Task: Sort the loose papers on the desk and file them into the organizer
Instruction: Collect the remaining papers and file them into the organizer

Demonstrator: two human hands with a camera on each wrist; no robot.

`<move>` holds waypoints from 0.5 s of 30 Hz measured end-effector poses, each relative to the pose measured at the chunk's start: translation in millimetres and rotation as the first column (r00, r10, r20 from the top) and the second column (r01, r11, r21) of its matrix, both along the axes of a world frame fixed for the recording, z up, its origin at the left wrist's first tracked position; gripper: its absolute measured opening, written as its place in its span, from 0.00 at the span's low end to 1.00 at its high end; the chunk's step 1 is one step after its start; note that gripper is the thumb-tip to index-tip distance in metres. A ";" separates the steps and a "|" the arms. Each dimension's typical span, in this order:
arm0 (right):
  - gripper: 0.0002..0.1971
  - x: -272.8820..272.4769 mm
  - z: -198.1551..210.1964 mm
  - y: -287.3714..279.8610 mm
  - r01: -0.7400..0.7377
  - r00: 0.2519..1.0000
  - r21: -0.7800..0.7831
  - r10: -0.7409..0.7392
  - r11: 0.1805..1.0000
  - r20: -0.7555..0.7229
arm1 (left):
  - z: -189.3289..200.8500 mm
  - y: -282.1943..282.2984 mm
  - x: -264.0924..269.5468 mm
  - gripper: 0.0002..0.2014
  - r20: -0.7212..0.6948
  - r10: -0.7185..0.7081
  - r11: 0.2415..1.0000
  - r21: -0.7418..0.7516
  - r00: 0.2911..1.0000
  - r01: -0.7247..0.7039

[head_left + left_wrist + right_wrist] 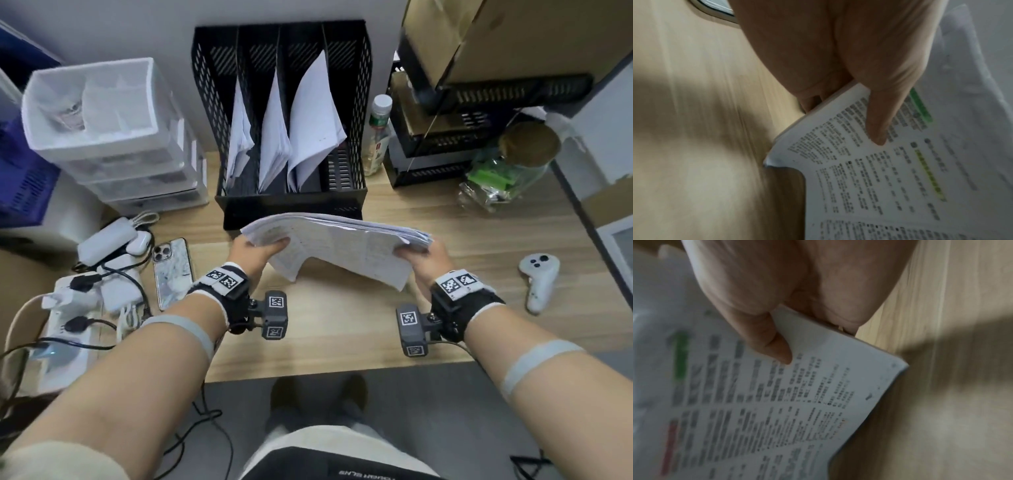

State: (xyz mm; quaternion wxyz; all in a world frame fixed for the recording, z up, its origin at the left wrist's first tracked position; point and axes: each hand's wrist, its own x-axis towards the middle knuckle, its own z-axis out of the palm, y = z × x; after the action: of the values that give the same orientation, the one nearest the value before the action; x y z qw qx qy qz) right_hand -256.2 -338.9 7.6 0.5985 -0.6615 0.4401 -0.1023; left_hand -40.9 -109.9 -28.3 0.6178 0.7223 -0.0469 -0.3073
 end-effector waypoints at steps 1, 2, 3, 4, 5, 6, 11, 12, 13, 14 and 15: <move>0.12 -3.1 -4.8 1.0 0.005 1.000 0.012 -0.005 1.000 -0.016 | -2.8 -0.6 -2.1 0.29 0.017 -0.048 0.999 0.019 0.999 0.048; 0.13 -6.3 -11.0 1.3 0.021 0.999 0.015 -0.021 1.000 -0.035 | -3.8 -2.3 -5.6 0.27 0.024 -0.096 0.995 0.041 0.995 0.095; 0.14 -9.4 -13.7 1.7 0.030 0.997 0.011 -0.030 0.999 -0.065 | -5.5 -4.3 -8.6 0.24 0.020 -0.133 0.989 0.067 0.991 0.131; 0.15 -11.8 -18.6 0.6 0.029 0.996 0.012 -0.028 1.000 -0.086 | -5.3 -6.5 -10.9 0.22 0.020 -0.163 0.982 0.104 0.986 0.160; 0.16 -13.0 -19.4 0.1 0.019 0.994 0.006 -0.019 1.000 -0.104 | -4.3 -9.3 -12.4 0.21 0.026 -0.183 0.973 0.150 0.983 0.177; 0.16 -12.8 -20.2 -1.9 0.012 0.993 -0.005 -0.012 1.000 -0.114 | -1.3 -12.0 -14.2 0.21 0.036 -0.198 0.964 0.190 0.980 0.188; 0.15 -0.4 3.6 -28.6 -0.065 0.976 -0.158 0.030 0.985 -0.218 | 26.1 -24.6 -11.5 0.16 0.033 -0.213 0.940 0.281 0.977 0.195; 0.15 4.2 12.2 -36.5 -0.096 0.972 -0.211 0.046 0.973 -0.232 | 32.9 -26.6 -10.6 0.13 0.018 -0.223 0.937 0.279 0.975 0.209; 0.14 8.9 23.7 -43.3 -0.138 0.969 -0.268 0.074 0.954 -0.235 | 39.1 -27.8 -9.6 0.11 0.012 -0.237 0.936 0.270 0.971 0.225; 0.13 14.0 35.9 -49.4 -0.180 0.965 -0.324 0.102 0.929 -0.242 | 47.3 -28.4 -7.8 0.09 0.026 -0.257 0.932 0.271 0.966 0.241; 0.14 19.6 48.6 -56.3 -0.226 0.959 -0.376 0.138 0.899 -0.246 | 55.0 -28.9 -5.0 0.08 0.047 -0.269 0.929 0.277 0.962 0.246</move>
State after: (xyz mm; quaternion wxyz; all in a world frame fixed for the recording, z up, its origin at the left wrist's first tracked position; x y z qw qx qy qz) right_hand -236.6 -395.1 56.2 0.4069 -0.8153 0.4073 -0.0621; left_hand -45.9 -138.8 26.7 0.4657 0.7993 -0.1254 -0.3586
